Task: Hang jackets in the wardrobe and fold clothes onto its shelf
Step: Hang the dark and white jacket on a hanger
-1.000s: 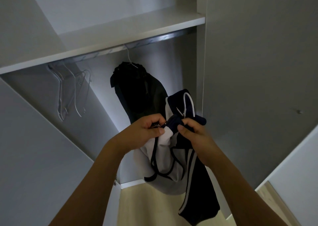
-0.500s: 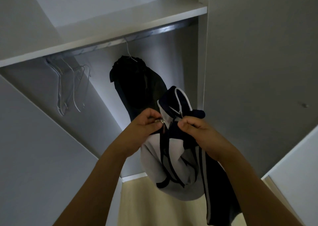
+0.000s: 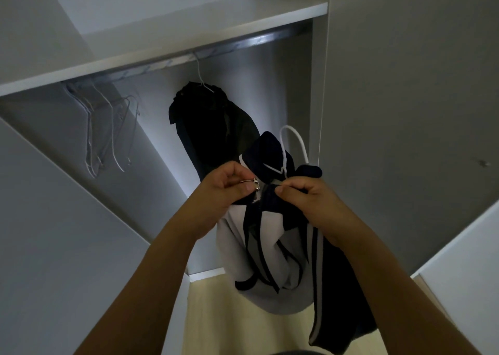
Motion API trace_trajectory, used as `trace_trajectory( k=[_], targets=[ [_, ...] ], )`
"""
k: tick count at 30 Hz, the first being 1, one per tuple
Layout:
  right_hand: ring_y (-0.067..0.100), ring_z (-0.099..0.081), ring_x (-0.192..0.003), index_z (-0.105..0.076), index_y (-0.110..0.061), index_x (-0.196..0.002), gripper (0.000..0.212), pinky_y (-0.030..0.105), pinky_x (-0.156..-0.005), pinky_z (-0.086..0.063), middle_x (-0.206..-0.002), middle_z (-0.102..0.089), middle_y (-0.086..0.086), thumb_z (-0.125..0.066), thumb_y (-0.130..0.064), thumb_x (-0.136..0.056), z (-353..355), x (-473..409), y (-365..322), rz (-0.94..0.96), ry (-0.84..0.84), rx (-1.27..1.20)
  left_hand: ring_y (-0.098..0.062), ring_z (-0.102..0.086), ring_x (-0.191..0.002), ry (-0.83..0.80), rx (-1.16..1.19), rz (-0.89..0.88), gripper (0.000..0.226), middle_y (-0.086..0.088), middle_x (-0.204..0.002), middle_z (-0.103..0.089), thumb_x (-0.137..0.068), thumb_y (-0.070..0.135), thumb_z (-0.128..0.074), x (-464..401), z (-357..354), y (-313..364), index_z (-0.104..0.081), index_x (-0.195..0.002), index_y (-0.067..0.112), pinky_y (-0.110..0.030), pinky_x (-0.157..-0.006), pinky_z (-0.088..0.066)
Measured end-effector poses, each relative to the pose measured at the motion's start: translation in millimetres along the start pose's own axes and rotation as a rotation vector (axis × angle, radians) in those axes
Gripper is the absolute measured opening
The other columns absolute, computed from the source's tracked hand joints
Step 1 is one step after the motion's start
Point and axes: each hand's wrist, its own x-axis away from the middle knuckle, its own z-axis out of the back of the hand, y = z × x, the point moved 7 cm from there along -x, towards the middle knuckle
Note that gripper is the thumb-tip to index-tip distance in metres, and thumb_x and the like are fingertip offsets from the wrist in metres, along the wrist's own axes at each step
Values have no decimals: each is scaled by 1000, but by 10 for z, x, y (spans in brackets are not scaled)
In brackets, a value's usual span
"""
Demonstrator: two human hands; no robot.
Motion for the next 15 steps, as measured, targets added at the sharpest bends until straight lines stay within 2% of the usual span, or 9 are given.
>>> trace_trajectory(
  k=[8,15],
  targets=[
    [9,-68,-80,-73,-19,-78,19,14,-72,-49,-81,-71,0,-61,-16,-92,-44,14,-81,-24,-113,-11,-18,-67,-84,-23,2,-38,12,-5,-86,-70,-91,0,-58,-4,-13,103,-64,-92,10,-28,-83,-55],
    [6,-68,-80,-74,-26,-76,23,13,-71,-49,-79,-71,-6,-61,-15,-92,-71,43,-99,-48,-169,7,-15,-66,-83,-72,-64,-39,12,-2,-85,-70,-91,1,-59,-9,-60,127,-66,-93,9,-25,-81,-52]
  ],
)
